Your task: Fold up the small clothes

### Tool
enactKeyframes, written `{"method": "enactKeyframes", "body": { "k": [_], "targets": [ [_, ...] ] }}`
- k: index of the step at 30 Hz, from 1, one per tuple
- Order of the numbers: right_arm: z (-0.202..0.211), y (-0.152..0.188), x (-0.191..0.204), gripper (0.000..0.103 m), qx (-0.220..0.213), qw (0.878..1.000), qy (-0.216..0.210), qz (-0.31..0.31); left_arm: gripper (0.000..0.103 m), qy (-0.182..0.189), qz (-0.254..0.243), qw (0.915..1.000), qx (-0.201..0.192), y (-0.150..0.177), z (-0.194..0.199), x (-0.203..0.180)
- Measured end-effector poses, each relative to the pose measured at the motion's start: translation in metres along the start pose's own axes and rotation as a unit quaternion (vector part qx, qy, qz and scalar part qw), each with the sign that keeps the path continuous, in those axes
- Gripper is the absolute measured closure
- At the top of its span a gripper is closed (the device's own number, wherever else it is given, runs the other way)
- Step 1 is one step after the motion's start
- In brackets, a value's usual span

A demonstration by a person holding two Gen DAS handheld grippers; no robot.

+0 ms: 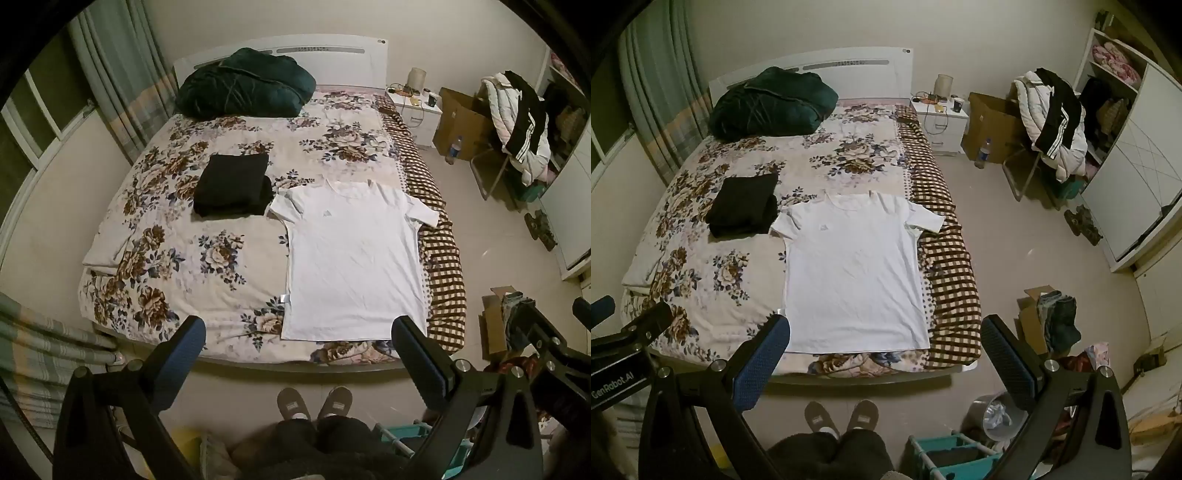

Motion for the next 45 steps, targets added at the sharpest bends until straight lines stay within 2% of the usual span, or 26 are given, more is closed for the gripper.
{"method": "enactKeyframes", "body": {
  "k": [17, 22, 45],
  "targets": [
    [-0.001, 0.011, -0.006, 0.0, -0.003, 1.0, -0.004, -0.001, 0.0, -0.003, -0.001, 1.0, -0.003, -0.001, 0.0, 0.0],
    [0.01, 0.0, 0.0, 0.0, -0.005, 1.0, -0.004, 0.001, 0.0, -0.002, -0.001, 1.0, -0.005, -0.005, 0.005, 0.002],
    [0.031, -0.007, 0.006, 0.0, -0.014, 1.0, -0.007, 0.006, 0.0, 0.0, 0.001, 0.9999, -0.011, -0.006, 0.006, 0.001]
  ]
}}
Point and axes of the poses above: each gripper's, at about its wrist camera, not at the fingertips, and z roughly against the way its jaws point, x to its left, y to its underside, the point moved 8 cm from there along -z, roughly the way its jaws point, and after that the axes turned 9 degrees about x, right-handed, at the moved point
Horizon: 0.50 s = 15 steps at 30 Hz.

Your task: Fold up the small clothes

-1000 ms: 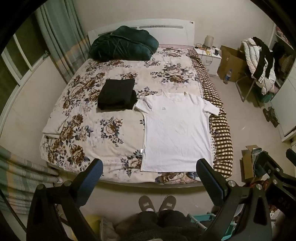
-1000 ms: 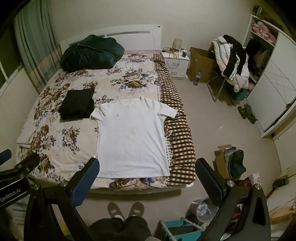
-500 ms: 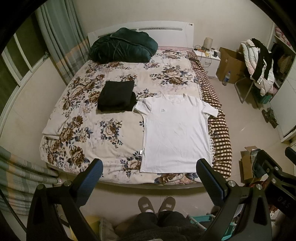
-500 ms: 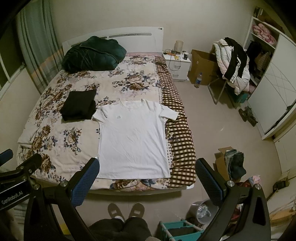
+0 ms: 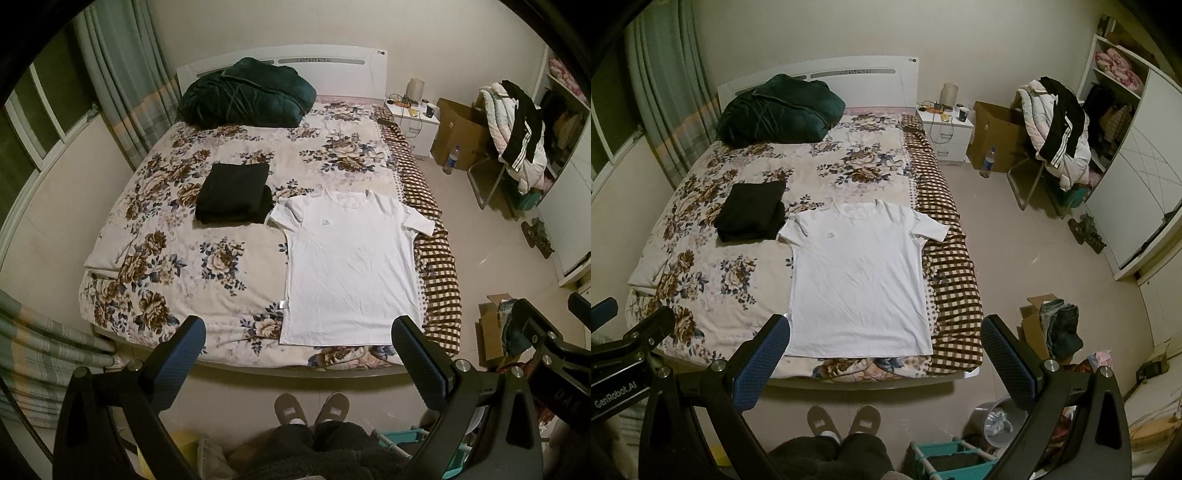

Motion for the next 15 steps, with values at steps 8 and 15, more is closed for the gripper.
{"method": "enactKeyframes", "body": {
  "k": [8, 15],
  "targets": [
    [-0.0013, 0.0028, -0.0009, 0.0, -0.001, 1.0, -0.001, 0.0, 0.0, 0.0, 0.0, 1.0, -0.002, -0.0001, 0.0005, -0.0001],
    [0.0025, -0.0002, 0.0012, 0.0, -0.002, 1.0, -0.001, -0.001, 0.0, 0.001, 0.0, 1.0, -0.003, -0.0019, 0.0016, 0.0002]
  ]
}}
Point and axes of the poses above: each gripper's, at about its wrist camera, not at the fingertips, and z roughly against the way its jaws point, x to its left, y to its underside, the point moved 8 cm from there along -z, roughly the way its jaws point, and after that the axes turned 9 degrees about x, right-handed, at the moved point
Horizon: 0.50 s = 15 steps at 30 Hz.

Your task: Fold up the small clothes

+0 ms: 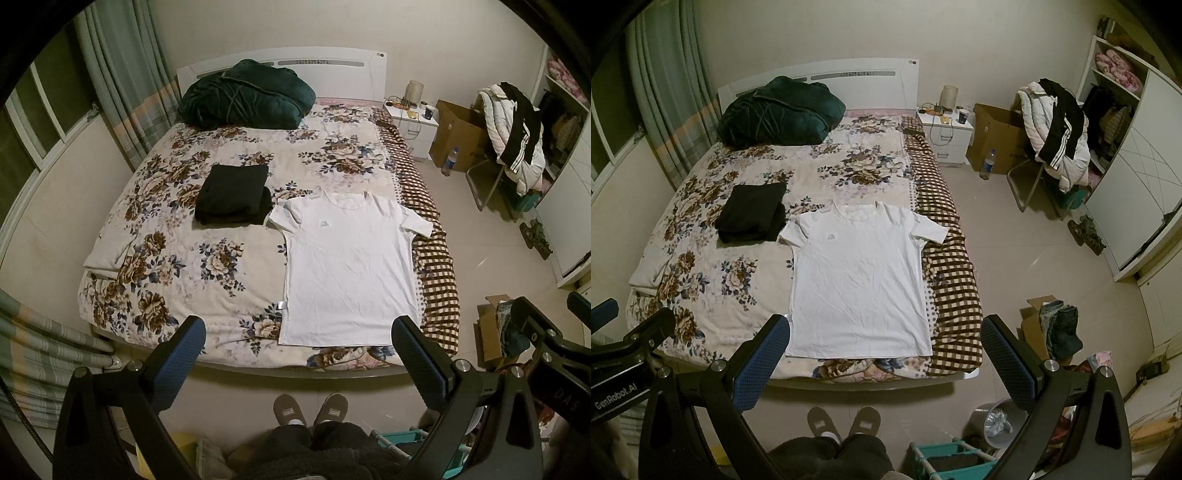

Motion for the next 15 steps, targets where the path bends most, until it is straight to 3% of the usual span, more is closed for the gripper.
{"method": "enactKeyframes", "body": {
  "k": [15],
  "targets": [
    [-0.0007, 0.0024, 0.0006, 0.0, -0.001, 1.0, 0.0, 0.0, 0.0, 0.001, 0.002, 1.0, -0.004, 0.0014, 0.0002, 0.0008]
  ]
}}
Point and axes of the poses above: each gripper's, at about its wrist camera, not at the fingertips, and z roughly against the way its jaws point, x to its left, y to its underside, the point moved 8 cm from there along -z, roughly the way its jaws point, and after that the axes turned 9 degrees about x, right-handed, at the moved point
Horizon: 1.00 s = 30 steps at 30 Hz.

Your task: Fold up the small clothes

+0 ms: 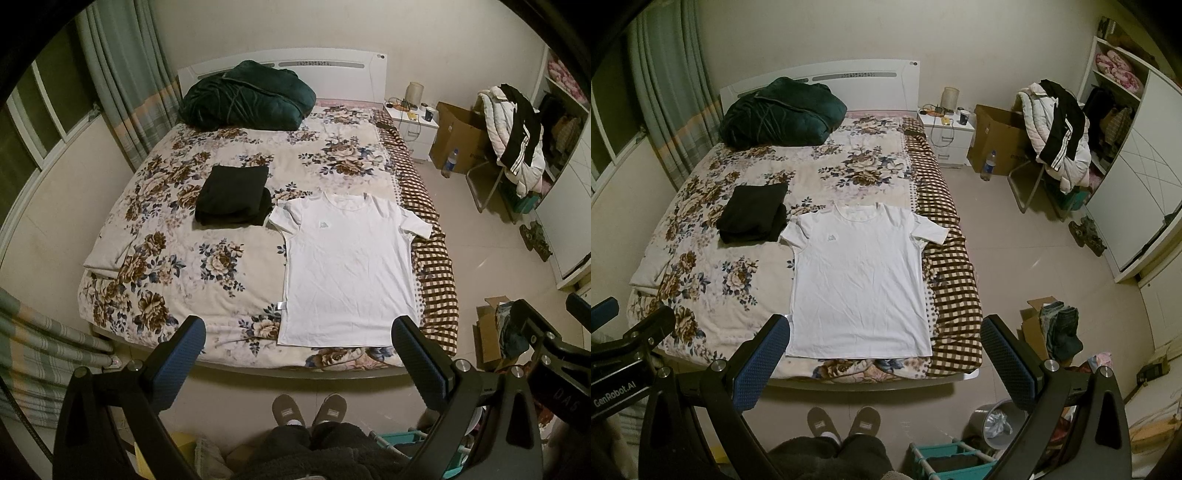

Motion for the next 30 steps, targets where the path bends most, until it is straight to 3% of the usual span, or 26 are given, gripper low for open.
{"method": "enactKeyframes", "body": {
  "k": [12, 17, 20, 21, 30],
  "targets": [
    [0.017, -0.014, 0.009, 0.0, 0.006, 1.0, -0.011, 0.006, 0.0, -0.001, 0.003, 1.0, 0.003, -0.024, 0.024, -0.013],
    [-0.002, -0.025, -0.005, 0.0, 0.014, 1.0, -0.019, 0.005, 0.0, -0.011, 0.013, 0.9999, 0.0, -0.041, 0.019, -0.028],
    [-0.029, -0.033, -0.017, 0.0, 0.015, 1.0, -0.018, -0.001, 0.0, -0.031, 0.02, 0.9992, -0.014, -0.05, -0.01, -0.019],
    [-0.037, -0.038, -0.019, 0.0, 0.013, 1.0, -0.014, -0.004, 0.0, -0.042, 0.023, 0.9986, -0.02, -0.067, -0.023, -0.021],
    [-0.193, -0.102, -0.055, 0.0, 0.034, 0.997, 0.019, -0.067, 0.0, -0.07, 0.008, 0.9975, -0.005, -0.14, -0.141, -0.041]
  ]
}}
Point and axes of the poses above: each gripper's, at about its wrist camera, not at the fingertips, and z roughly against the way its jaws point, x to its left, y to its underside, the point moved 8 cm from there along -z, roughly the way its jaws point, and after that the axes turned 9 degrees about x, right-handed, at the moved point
